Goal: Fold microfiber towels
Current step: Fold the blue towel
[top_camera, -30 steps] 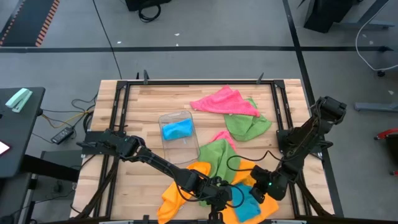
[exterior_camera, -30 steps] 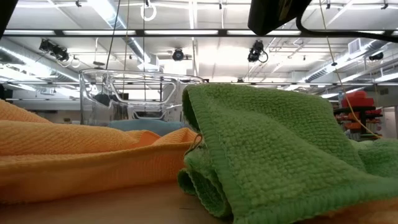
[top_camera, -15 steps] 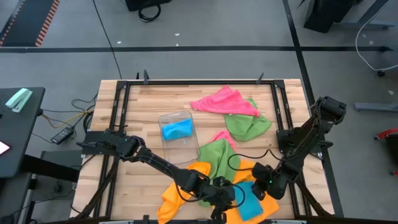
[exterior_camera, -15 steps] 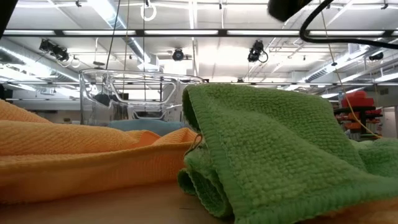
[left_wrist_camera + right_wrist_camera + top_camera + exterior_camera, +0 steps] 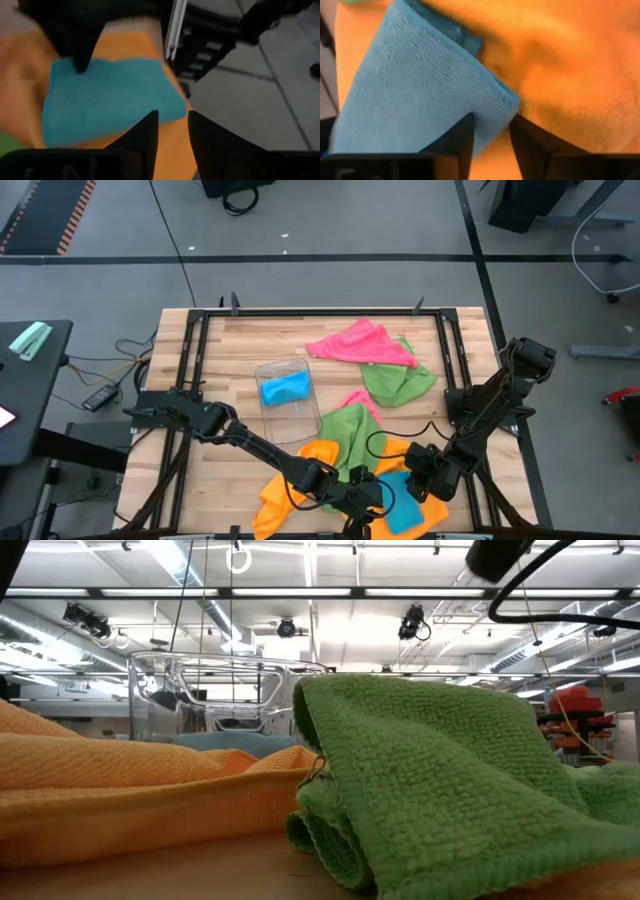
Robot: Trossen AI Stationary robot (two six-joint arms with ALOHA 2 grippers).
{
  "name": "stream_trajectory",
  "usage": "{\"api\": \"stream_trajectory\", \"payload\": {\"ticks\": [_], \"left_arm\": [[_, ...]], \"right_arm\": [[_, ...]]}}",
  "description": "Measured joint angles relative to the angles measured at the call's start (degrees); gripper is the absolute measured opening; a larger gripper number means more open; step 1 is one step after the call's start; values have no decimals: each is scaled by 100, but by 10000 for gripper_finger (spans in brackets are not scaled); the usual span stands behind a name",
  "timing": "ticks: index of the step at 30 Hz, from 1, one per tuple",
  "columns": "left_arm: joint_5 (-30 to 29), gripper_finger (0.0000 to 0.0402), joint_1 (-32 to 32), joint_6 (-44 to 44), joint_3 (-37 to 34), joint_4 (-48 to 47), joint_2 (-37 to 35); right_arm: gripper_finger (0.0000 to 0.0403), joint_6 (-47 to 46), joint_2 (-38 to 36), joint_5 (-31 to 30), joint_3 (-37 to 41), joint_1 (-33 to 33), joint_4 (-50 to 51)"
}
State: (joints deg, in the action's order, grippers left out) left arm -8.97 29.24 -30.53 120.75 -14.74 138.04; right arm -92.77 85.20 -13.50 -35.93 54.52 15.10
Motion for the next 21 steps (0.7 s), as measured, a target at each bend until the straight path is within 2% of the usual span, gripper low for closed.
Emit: {"api": "stream_trajectory", "payload": {"ticks": [5,13,21], "left_arm": [[-4,128,108,458,-4,31,136],[-398,201,308,2565,-3,-37,192],[-1406,261,394,5019,-1,85,542]], "right_arm": [[179,-127,-133,113,-133,110,4],[190,-855,-187,-119,-211,582,67],[190,-2060,-224,-1272,-209,955,-17]]}}
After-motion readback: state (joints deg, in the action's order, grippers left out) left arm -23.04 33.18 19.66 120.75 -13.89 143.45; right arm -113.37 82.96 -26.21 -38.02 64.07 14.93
